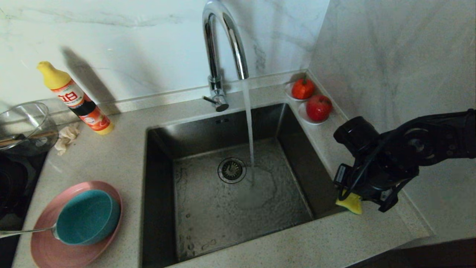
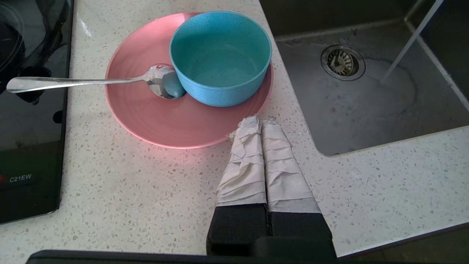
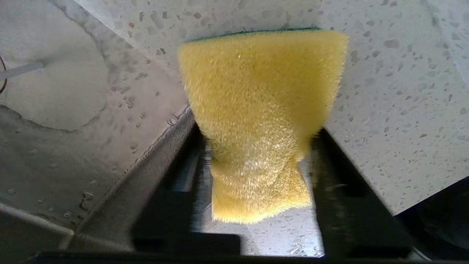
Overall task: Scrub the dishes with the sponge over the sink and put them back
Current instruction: Rinse the spoon
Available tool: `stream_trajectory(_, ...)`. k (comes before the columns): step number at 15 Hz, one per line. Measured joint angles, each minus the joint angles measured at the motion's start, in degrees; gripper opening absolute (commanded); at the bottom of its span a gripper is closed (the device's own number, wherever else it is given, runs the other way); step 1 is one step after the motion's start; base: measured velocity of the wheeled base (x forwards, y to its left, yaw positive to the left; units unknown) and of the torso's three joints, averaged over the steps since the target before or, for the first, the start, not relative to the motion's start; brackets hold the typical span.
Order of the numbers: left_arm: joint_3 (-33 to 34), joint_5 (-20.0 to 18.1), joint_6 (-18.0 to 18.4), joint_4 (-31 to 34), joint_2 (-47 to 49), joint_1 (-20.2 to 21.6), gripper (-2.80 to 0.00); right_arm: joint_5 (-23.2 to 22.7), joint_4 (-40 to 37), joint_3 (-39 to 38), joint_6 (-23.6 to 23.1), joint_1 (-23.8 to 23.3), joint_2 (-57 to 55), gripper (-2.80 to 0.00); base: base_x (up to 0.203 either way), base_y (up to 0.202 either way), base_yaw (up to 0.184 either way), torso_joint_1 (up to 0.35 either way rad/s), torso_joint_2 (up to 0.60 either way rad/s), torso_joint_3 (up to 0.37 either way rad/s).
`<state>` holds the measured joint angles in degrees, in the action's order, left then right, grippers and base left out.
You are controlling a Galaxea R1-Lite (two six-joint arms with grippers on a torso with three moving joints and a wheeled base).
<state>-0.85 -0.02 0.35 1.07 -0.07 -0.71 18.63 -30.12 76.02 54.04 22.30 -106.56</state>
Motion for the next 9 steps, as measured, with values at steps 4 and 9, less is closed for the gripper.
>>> stream_trajectory(4, 0.0, 0.02, -0.02, -0.02, 0.0, 0.0, -2.8, -0.02, 0.0, 0.11, 0.06, 0.02, 0.22, -2.8, 0.0, 0.0, 0.0, 0.0, 0.0, 0.0)
stream_trajectory(9, 0.0, 0.02, -0.02, -0.02, 0.0, -0.02, -2.8, 0.35, -0.93, 0.49, -0.11, 0.0, 2.41, -2.8, 0.0, 0.0, 0.0, 0.0, 0.0, 0.0)
